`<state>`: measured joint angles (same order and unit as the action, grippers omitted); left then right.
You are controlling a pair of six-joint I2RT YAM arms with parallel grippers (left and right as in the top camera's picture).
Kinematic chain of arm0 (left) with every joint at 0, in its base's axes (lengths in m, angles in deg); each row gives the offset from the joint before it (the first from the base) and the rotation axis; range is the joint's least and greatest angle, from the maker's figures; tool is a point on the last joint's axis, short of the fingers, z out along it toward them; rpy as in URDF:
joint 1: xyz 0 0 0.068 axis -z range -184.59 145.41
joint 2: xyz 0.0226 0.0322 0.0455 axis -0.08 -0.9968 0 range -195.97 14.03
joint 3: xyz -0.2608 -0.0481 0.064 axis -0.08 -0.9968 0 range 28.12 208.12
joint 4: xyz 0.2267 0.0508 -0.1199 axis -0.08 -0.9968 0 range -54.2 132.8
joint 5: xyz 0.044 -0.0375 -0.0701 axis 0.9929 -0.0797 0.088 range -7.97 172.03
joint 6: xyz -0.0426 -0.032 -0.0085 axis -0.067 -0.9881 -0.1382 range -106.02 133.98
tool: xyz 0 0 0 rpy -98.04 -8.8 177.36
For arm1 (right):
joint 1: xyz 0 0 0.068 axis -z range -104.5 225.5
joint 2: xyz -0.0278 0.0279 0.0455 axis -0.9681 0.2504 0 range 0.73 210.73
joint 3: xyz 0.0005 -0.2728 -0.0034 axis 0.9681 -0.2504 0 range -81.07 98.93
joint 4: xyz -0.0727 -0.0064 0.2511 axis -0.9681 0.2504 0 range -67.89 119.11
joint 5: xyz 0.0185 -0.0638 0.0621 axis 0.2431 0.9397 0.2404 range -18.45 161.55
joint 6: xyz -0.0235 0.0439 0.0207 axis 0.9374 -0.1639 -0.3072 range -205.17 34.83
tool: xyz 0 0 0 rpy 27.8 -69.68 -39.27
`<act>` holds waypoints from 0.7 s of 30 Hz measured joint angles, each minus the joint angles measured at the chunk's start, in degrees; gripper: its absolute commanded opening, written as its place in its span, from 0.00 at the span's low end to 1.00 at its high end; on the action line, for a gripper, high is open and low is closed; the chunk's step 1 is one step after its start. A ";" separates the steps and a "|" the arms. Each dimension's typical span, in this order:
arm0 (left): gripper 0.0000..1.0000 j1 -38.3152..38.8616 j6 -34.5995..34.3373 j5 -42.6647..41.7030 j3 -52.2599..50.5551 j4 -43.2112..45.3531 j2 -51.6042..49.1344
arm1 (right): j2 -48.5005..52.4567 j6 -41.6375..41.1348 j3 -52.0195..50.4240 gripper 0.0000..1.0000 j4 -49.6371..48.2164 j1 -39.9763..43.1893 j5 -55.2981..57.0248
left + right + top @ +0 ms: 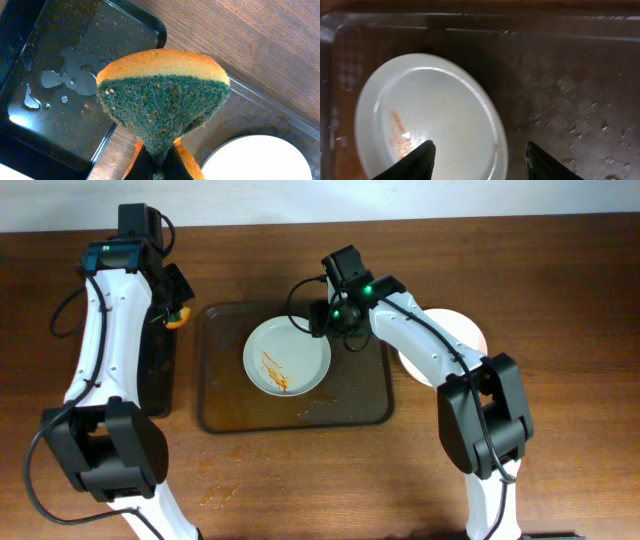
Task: Clean dirty plates on tray and stack at the side
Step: 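Move the right gripper to the last plate and drag it to tray center, then scrub the last plate with the sponge while the right gripper holds it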
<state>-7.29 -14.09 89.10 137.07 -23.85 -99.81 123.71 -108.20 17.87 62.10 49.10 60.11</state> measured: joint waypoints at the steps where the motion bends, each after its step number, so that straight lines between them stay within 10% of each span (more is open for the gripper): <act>1: 0.00 0.00 0.00 0.00 0.00 0.00 0.00 | 0.74 0.76 0.00 0.58 -0.44 0.15 0.22; 6: 0.01 1.38 1.55 0.00 0.00 0.00 0.00 | 6.64 1.79 -0.04 0.45 -1.42 0.04 -2.93; 10: 0.00 4.28 3.91 -0.04 0.00 0.04 0.00 | 6.64 -2.25 -0.02 0.04 -0.57 0.04 -3.89; 19: 0.00 7.37 7.37 -0.24 -1.22 0.68 0.00 | 6.64 -18.60 0.28 0.04 5.88 0.04 -3.65; 21: 0.00 7.48 9.07 -1.38 -3.78 3.23 0.00 | 6.64 -18.78 0.28 0.17 5.81 0.04 -3.72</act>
<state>0.19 -5.02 87.72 133.29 -20.62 -99.81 130.35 -126.97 18.15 67.91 49.15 56.39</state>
